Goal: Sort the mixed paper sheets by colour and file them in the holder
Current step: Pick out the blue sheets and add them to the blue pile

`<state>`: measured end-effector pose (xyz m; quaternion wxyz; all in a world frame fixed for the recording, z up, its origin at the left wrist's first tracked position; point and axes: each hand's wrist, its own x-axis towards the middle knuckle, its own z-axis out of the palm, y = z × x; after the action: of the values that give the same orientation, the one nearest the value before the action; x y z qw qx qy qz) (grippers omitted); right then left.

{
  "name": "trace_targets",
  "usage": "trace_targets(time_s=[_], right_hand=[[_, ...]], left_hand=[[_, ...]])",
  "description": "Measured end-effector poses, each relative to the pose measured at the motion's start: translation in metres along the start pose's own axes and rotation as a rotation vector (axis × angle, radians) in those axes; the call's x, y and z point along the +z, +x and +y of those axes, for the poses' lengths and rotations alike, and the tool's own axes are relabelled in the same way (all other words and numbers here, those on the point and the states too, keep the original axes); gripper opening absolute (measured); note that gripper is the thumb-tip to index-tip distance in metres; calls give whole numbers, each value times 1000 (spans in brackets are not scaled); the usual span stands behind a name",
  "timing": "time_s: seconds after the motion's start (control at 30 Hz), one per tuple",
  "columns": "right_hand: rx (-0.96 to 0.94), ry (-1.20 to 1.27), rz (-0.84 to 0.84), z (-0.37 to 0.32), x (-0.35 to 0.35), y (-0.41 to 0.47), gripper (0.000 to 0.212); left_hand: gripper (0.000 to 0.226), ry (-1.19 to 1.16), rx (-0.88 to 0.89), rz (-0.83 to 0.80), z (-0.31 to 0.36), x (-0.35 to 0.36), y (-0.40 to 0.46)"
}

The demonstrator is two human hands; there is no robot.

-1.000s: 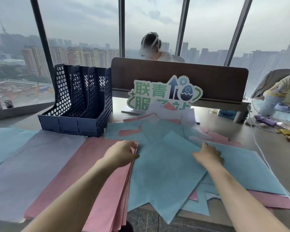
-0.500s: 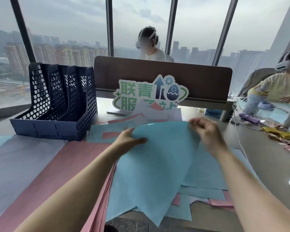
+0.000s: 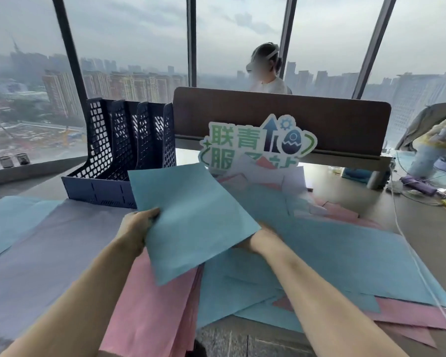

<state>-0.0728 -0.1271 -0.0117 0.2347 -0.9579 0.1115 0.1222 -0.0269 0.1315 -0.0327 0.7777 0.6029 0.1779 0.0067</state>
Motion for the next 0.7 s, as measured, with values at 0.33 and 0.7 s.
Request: trace_targets(time_s=[0.33, 0.7], right_hand=[[179, -234, -37, -16, 57, 51, 64], [93, -150, 235, -7, -7, 3, 18]], left_hand=[[16, -17, -135, -3, -13, -27, -4], [6, 109, -46, 9, -10, -44, 2]])
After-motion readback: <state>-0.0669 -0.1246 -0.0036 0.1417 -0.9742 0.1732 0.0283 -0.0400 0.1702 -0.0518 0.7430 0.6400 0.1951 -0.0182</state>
